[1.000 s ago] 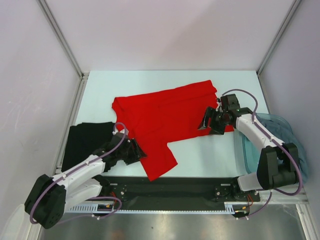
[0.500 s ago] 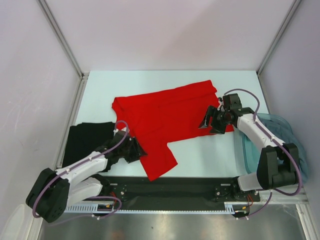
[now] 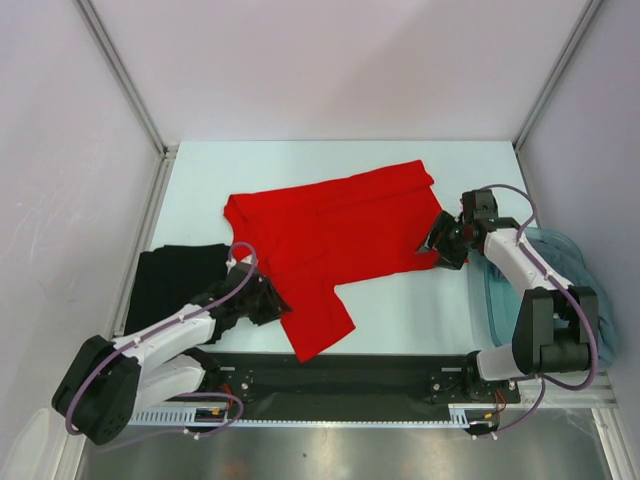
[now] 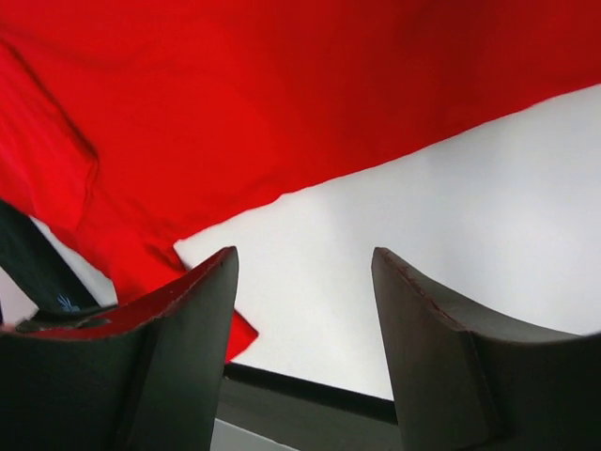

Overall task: Fold and stack the t-shirts
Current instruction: Fold the tshirt

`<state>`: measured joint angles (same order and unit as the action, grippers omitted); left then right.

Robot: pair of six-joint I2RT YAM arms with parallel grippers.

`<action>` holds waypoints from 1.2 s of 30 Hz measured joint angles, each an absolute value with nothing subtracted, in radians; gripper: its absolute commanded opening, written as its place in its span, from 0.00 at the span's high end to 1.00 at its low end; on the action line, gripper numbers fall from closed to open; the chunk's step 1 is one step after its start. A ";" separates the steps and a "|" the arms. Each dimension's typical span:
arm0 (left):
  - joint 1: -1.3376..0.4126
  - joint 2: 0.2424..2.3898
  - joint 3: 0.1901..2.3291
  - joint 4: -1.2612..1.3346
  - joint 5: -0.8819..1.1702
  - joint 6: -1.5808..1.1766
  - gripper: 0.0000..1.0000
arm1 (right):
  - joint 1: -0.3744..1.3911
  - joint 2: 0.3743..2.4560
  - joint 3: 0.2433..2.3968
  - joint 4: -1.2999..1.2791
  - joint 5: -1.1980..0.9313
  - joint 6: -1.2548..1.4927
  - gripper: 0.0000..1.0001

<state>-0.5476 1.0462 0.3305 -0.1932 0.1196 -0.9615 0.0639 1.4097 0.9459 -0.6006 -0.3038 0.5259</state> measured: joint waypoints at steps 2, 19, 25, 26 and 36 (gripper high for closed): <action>-0.548 1.049 0.330 -0.191 0.121 -0.963 0.70 | 0.049 1.419 0.946 -0.591 -0.272 0.551 0.37; -0.548 1.022 0.443 -0.333 0.134 -0.927 1.00 | 0.001 1.521 0.883 -0.501 0.099 0.706 0.58; -0.548 1.041 0.485 -0.352 0.134 -0.896 1.00 | -0.053 1.570 0.889 -0.459 0.133 0.675 0.56; -0.548 1.047 0.492 -0.353 0.134 -0.889 1.00 | -0.054 1.574 0.892 -0.456 0.135 0.669 0.56; -0.547 1.068 0.530 -0.363 0.135 -0.871 1.00 | -0.054 1.628 0.923 -0.426 0.156 0.646 0.76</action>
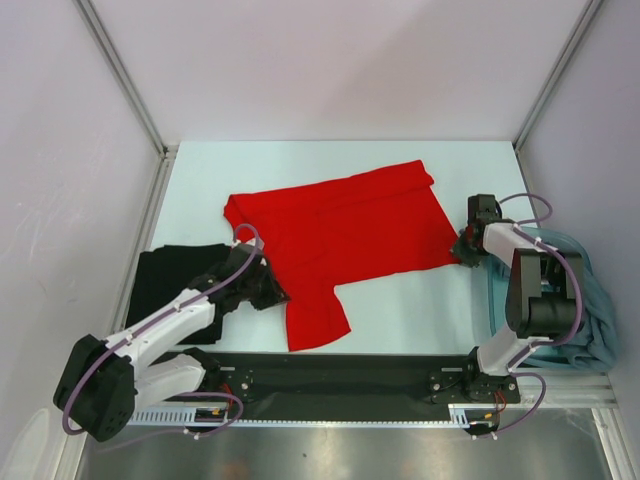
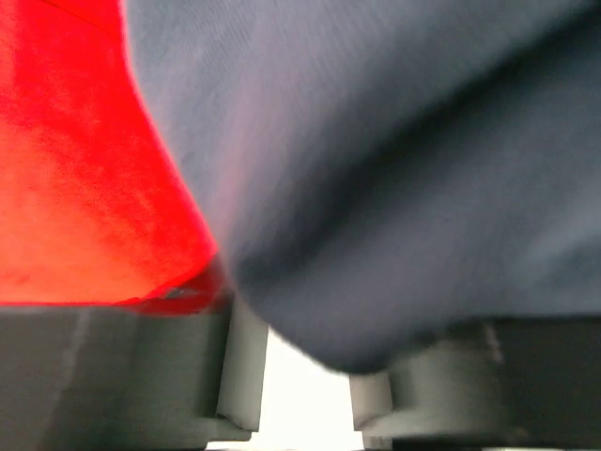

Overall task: Fold and stack the t-shirts
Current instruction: Fold the tshirt

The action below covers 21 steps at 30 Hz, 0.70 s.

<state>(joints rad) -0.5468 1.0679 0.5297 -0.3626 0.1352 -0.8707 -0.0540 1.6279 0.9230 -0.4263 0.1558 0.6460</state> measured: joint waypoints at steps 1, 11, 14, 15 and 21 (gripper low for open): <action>-0.544 1.066 0.532 -0.367 0.136 -0.870 1.00 | -0.054 1.635 0.925 -0.424 0.158 0.638 0.82; -0.518 1.049 0.558 -0.397 0.134 -0.863 1.00 | -0.054 1.644 0.928 -0.422 0.167 0.594 1.00; -0.516 1.049 0.569 -0.408 0.131 -0.862 1.00 | -0.054 1.644 0.949 -0.443 0.164 0.567 1.00; -0.516 1.049 0.577 -0.414 0.128 -0.859 1.00 | -0.054 1.644 0.963 -0.450 0.162 0.558 1.00; -0.506 1.062 0.668 -0.441 0.091 -0.834 1.00 | -0.038 1.648 1.078 -0.476 0.127 0.532 1.00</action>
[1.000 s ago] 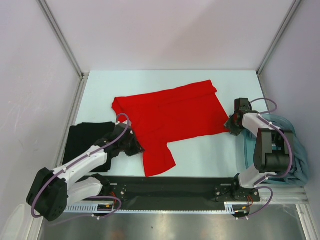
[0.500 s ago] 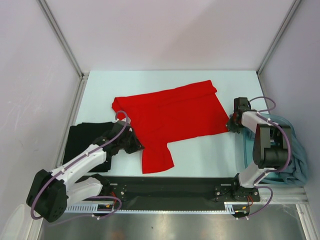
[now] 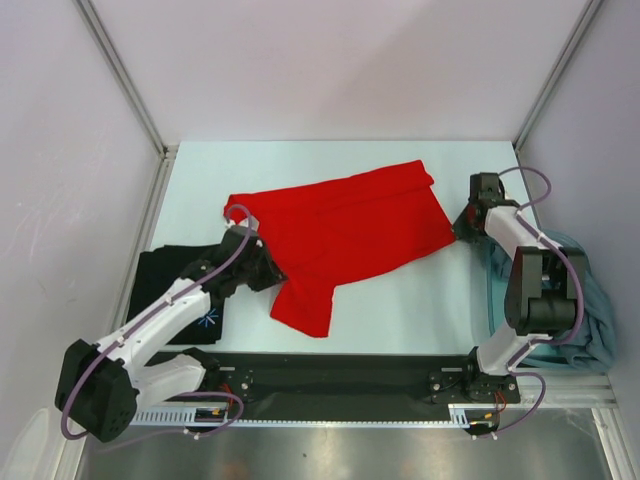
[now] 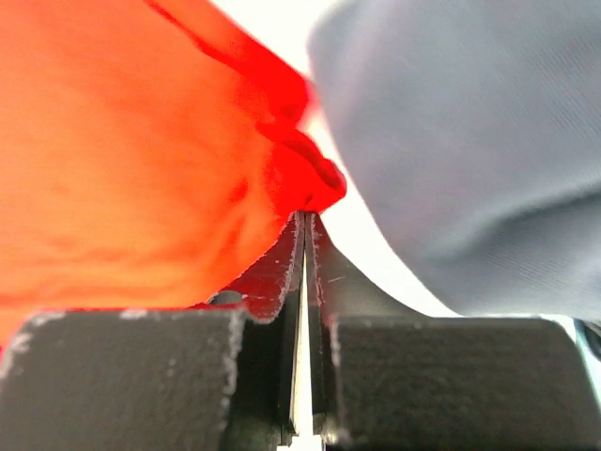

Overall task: Fold and stack the t-shirts
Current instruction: Fold the tshirt

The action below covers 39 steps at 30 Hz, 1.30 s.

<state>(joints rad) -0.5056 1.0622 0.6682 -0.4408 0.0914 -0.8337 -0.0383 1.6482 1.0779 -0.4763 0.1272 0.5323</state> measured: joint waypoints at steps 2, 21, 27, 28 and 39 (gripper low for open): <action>-0.493 1.078 0.706 -0.443 0.082 -0.820 1.00 | -0.030 1.668 1.131 -0.485 0.115 0.526 1.00; -0.231 1.322 0.929 -0.434 0.086 -0.731 1.00 | -0.014 2.099 1.680 -0.601 0.018 0.484 1.00; -0.207 1.412 0.976 -0.429 0.097 -0.720 1.00 | -0.015 2.197 1.818 -0.630 0.001 0.475 1.00; -0.203 1.422 0.982 -0.429 0.098 -0.717 1.00 | -0.015 2.214 1.840 -0.636 -0.004 0.473 1.00; -0.146 1.536 1.060 -0.429 0.108 -0.705 0.99 | -0.014 2.314 1.995 -0.684 -0.039 0.469 1.00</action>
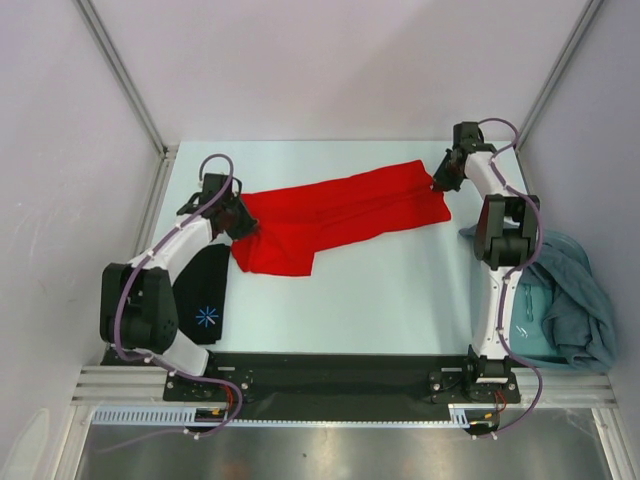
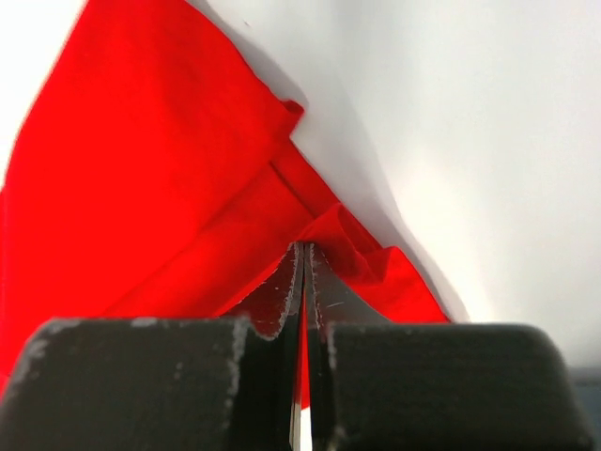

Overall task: Fold and stack the t-shirts
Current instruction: Fold the tshirt

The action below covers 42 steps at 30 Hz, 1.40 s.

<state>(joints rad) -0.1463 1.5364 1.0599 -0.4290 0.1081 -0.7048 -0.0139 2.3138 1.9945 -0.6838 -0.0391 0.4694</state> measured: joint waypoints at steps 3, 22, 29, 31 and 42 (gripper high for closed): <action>-0.144 1.575 1.090 -0.429 0.109 -0.699 1.00 | -0.014 2.340 2.033 -0.687 -0.045 0.469 1.00; -0.115 1.732 1.220 -0.438 0.117 -0.686 1.00 | -0.014 2.430 2.136 -0.706 -0.066 0.469 0.99; -0.109 1.824 1.320 -0.479 0.108 -0.639 0.70 | -0.011 2.478 2.236 -0.743 -0.068 0.463 0.64; -0.109 1.837 1.355 -0.506 0.089 -0.603 0.49 | -0.013 2.477 2.253 -0.767 -0.062 0.461 0.49; -0.111 1.391 1.034 -0.538 0.071 -0.567 0.35 | -0.064 2.098 1.763 -0.742 -0.078 0.429 0.25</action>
<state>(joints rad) -0.1108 1.3914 1.0344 -0.5377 0.0708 -0.5674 -0.0639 2.0975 1.7630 -0.7422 -0.0784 0.4286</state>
